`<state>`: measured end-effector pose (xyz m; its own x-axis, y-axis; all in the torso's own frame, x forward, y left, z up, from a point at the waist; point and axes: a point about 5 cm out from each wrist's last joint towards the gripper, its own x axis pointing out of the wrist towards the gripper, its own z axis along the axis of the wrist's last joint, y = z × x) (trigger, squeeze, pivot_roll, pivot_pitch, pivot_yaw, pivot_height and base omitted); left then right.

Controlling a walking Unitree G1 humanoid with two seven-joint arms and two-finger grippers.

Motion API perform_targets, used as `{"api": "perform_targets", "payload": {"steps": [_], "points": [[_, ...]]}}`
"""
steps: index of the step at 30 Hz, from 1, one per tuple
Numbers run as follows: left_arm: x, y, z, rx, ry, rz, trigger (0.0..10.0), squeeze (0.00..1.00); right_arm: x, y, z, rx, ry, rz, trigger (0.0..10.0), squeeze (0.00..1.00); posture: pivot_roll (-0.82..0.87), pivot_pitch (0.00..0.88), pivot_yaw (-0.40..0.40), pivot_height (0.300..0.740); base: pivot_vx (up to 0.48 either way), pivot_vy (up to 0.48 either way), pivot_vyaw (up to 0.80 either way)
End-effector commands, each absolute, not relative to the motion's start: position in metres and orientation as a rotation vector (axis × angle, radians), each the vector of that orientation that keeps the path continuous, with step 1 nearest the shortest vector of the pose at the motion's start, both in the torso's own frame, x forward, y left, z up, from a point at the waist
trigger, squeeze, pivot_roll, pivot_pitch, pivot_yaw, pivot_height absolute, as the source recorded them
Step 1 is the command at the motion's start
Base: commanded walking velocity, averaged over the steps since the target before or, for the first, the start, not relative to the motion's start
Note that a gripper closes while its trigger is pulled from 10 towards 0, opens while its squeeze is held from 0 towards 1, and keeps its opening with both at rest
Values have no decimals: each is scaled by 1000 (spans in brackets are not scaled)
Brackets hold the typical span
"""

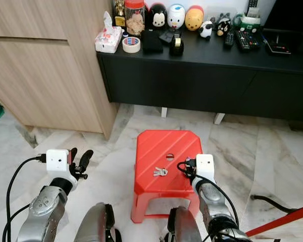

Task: Hang keys on a hook

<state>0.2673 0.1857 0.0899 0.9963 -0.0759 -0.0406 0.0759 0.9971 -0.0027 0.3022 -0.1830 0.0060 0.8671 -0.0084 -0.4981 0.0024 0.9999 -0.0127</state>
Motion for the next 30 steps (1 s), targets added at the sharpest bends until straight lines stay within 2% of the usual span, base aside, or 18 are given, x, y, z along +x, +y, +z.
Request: {"api": "perform_targets", "payload": {"steps": [1, 9, 30], "points": [[266, 186, 91, 13, 46, -85, 10000, 0, 296, -187, -2, -15, 574, -15, 10000, 0, 123, 143, -9, 599, 0, 0, 0], [264, 188, 88, 28, 59, -89, 10000, 0, 284, -192, -14, 14, 645, -39, 10000, 0, 121, 135, 1, 599, 0, 0, 0], [259, 191, 87, 73, 82, -108, 10000, 0, 292, -202, -6, 84, 624, -94, 10000, 0, 137, 158, 25, 599, 0, 0, 0]]}}
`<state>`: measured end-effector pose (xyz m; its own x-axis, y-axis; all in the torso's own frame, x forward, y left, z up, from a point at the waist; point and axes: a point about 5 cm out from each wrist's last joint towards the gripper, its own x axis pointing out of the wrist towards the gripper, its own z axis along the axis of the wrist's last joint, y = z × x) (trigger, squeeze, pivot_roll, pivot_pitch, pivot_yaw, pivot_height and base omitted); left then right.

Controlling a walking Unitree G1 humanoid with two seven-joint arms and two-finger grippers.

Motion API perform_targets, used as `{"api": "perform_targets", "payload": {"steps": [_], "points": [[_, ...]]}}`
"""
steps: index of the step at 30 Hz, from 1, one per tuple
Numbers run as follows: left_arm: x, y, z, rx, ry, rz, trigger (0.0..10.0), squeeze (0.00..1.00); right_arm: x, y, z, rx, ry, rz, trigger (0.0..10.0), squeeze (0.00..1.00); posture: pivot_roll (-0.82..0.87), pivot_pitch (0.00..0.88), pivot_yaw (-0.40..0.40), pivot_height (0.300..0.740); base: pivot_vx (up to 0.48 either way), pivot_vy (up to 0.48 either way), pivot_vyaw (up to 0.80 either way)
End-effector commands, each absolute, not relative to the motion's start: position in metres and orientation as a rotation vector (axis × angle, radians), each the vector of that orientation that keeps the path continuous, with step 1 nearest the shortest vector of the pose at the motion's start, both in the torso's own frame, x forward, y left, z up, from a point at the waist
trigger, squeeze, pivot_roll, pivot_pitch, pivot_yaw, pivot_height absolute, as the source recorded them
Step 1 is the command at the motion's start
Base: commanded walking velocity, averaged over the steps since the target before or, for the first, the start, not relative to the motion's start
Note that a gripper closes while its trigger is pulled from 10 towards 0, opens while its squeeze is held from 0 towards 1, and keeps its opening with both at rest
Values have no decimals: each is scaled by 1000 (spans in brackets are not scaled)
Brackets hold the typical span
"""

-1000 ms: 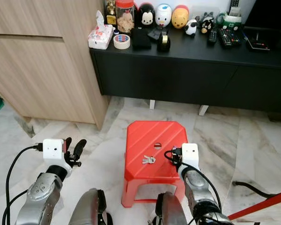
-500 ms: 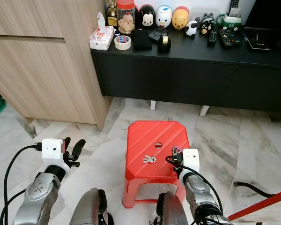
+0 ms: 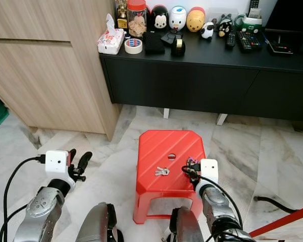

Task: Hang keys on a hook

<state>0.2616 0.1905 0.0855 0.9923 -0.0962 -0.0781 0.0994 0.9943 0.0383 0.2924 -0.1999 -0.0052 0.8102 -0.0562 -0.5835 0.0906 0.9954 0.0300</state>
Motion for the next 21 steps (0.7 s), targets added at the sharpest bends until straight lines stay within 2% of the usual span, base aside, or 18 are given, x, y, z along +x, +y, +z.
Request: {"api": "perform_targets", "payload": {"steps": [1, 13, 21], "points": [[258, 192, 87, 73, 82, -108, 10000, 0, 293, -202, -4, 91, 611, -94, 10000, 0, 138, 161, 25, 599, 0, 0, 0], [252, 190, 92, 92, 83, -110, 10000, 0, 302, -199, 6, 118, 531, -66, 10000, 0, 155, 200, 32, 599, 0, 0, 0], [251, 191, 94, 110, 91, -111, 10000, 0, 300, -187, 0, 102, 590, -9, 10000, 0, 161, 212, 33, 599, 0, 0, 0]]}}
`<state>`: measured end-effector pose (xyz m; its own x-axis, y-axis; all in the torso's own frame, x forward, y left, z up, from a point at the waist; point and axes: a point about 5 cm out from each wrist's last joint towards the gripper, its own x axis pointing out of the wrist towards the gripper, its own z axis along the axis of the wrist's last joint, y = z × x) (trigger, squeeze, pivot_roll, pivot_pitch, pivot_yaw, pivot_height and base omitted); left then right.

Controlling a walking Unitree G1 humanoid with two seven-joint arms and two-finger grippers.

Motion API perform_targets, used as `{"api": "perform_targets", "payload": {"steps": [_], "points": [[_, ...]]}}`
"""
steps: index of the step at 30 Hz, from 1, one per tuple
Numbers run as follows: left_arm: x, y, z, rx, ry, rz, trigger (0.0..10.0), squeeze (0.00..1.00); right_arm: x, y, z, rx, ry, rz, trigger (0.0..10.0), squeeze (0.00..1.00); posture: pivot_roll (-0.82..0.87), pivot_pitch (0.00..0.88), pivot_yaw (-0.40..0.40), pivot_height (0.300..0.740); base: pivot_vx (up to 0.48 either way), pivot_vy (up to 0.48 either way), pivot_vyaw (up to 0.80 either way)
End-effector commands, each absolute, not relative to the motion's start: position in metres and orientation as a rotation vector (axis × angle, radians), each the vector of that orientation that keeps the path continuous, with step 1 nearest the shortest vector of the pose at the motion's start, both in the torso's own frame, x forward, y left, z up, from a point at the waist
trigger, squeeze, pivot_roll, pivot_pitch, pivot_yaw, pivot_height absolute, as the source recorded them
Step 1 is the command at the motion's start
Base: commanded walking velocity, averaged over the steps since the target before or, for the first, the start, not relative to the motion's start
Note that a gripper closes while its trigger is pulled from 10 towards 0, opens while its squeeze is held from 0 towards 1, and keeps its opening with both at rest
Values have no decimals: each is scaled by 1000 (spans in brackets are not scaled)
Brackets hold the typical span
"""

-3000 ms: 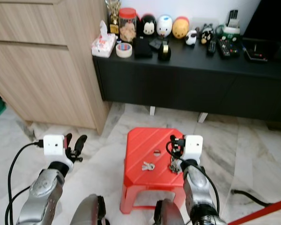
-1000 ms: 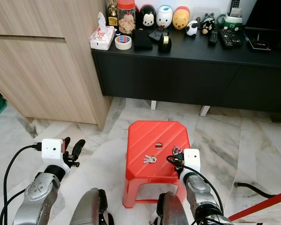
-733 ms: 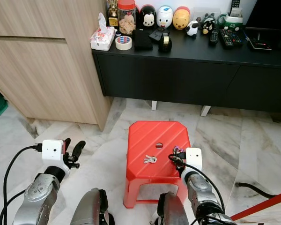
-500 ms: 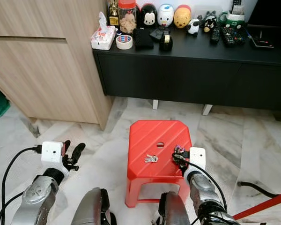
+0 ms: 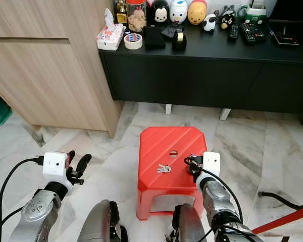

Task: Hang keys on a hook

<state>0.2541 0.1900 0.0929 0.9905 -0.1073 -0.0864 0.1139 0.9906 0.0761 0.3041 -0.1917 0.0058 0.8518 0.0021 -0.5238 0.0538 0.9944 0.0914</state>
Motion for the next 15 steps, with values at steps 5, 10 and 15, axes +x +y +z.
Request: {"api": "perform_targets", "payload": {"steps": [5, 10, 15], "points": [[250, 191, 93, 114, 100, -111, 10000, 0, 294, -180, -7, 96, 634, 37, 10000, 0, 164, 214, 33, 599, 0, 0, 0], [251, 191, 93, 121, 104, -114, 10000, 0, 293, -180, -8, 103, 629, 31, 0, 0, 162, 210, 36, 599, 0, 0, 0], [253, 190, 93, 123, 107, -115, 10000, 0, 294, -181, -7, 104, 614, 36, 0, 0, 161, 200, 37, 599, 0, 0, 0]]}}
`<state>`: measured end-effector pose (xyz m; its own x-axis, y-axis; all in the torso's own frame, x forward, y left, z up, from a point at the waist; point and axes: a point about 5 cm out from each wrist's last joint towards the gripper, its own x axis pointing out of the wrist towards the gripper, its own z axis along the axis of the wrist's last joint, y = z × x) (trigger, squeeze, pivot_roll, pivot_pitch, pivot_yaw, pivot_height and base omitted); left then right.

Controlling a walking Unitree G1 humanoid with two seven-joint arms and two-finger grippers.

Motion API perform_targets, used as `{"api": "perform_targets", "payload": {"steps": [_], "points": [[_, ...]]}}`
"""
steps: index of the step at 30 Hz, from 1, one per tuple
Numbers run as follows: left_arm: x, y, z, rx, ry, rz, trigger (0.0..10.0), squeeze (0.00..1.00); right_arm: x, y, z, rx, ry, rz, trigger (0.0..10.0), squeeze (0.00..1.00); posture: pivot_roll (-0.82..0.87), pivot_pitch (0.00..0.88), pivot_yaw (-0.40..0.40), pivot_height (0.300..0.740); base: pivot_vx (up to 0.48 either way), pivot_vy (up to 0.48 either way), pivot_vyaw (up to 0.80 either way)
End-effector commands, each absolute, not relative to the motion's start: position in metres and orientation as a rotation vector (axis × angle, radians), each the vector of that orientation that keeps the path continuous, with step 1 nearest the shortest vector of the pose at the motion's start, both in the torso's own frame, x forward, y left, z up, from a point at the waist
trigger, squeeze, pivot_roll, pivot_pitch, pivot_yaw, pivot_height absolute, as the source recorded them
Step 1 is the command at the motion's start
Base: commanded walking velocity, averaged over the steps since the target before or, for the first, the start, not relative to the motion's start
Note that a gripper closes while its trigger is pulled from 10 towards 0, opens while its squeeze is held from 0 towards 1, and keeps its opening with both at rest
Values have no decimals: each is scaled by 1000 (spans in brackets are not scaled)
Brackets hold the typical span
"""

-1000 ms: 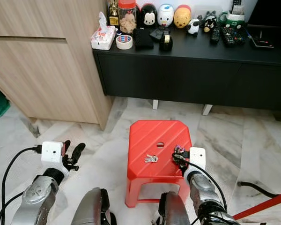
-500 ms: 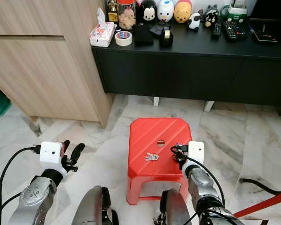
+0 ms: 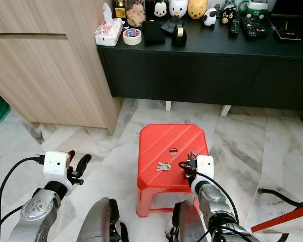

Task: Hang keys on a hook

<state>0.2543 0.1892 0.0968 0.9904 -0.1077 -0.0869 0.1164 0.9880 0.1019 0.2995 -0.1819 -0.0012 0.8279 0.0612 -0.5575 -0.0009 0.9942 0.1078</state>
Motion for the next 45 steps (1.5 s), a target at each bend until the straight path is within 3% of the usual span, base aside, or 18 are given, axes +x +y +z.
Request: {"api": "perform_targets", "payload": {"steps": [1, 19, 29, 33, 40, 41, 42, 45], "points": [[253, 190, 93, 123, 107, -115, 10000, 0, 294, -182, -7, 104, 613, 36, 0, 0, 161, 200, 37, 599, 0, 0, 0], [258, 192, 87, 131, 114, -113, 10000, 0, 300, -176, 0, 118, 556, 40, 0, 0, 153, 161, 27, 599, 0, 0, 0], [265, 196, 74, 162, 132, -101, 10000, 0, 305, -180, 8, 137, 475, 13, 0, 0, 131, 71, -4, 599, 0, 0, 0], [267, 202, 70, 183, 137, -102, 10000, 0, 306, -180, 16, 234, 373, -35, 0, 0, 116, 17, -13, 599, 0, 0, 0], [275, 205, 65, 195, 138, -93, 10000, 0, 302, -183, 22, 383, 272, -123, 0, 0, 94, 0, -21, 599, 0, 0, 0], [277, 206, 64, 197, 133, -89, 10000, 0, 299, -182, 28, 412, 230, -123, 2431, 0, 88, 0, -20, 599, 0, 0, 0], [277, 206, 63, 196, 131, -88, 10000, 0, 298, -181, 31, 420, 212, -123, 10000, 0, 81, 0, -22, 599, 0, 0, 0], [280, 206, 61, 195, 133, -86, 10000, 0, 294, -181, 35, 416, 193, -120, 10000, 0, 74, 0, -24, 599, 0, 0, 0]]}}
